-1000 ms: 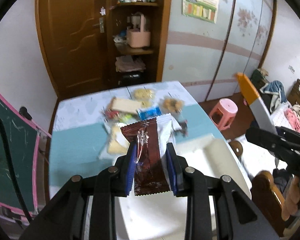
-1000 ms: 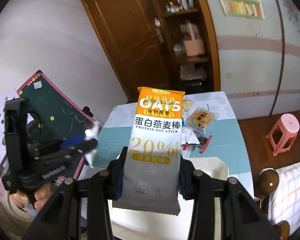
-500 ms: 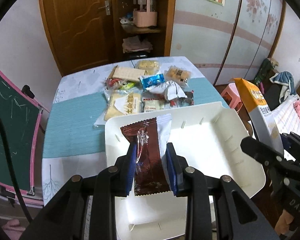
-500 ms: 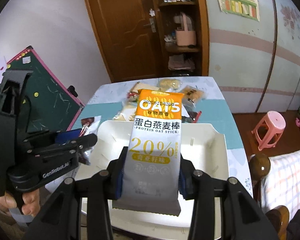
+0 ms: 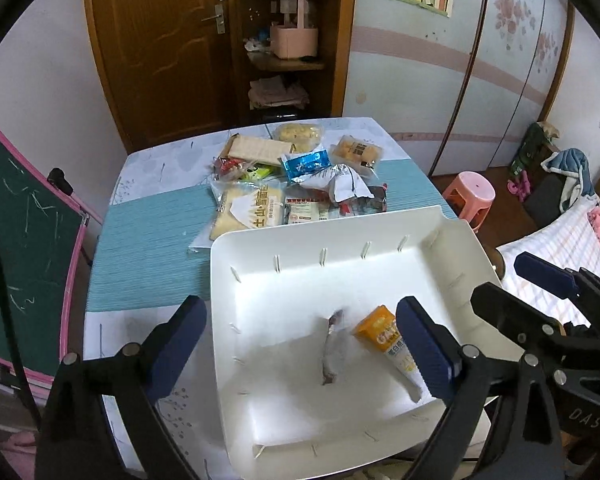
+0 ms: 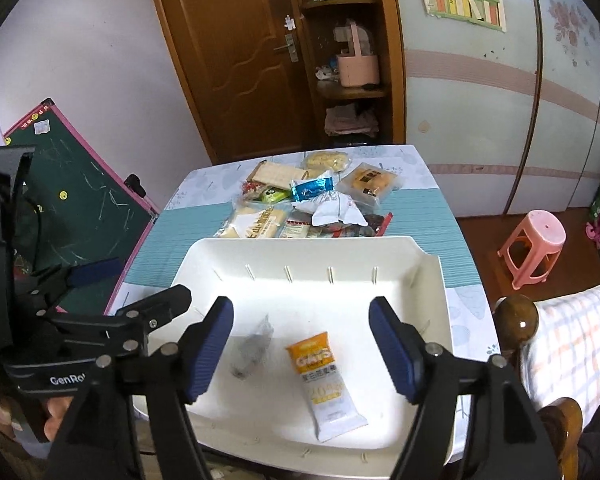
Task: Organize snacks
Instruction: 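Carry both snacks to the white tray and open both grippers, then move both grippers back over the snack pile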
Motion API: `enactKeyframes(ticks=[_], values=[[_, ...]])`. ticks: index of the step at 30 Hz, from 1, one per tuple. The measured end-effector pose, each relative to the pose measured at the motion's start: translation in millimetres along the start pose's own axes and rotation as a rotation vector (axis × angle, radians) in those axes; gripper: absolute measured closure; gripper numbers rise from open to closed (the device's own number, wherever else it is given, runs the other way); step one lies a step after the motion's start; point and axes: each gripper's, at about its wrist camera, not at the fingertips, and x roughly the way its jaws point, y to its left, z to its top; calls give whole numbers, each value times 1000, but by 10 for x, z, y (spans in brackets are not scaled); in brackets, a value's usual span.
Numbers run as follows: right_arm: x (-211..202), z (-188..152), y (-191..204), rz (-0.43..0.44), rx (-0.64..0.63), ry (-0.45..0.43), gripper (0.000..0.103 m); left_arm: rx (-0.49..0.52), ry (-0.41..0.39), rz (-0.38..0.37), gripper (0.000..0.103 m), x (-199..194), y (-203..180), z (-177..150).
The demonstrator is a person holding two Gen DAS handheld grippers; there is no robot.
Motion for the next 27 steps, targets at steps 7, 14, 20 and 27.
enactKeyframes(ticks=[7, 14, 20, 27], values=[[6, -30, 29, -16, -10, 9, 32, -23, 3, 6, 8, -2, 39, -15], [18, -48, 48, -13, -15, 18, 32, -27, 4, 44, 8, -11, 44, -38], [19, -53, 75, 6, -24, 24, 32, -43, 33, 37, 8, 8, 68, -52], [37, -74, 94, 11, -22, 31, 32, -38, 40, 49, 8, 14, 80, -70]])
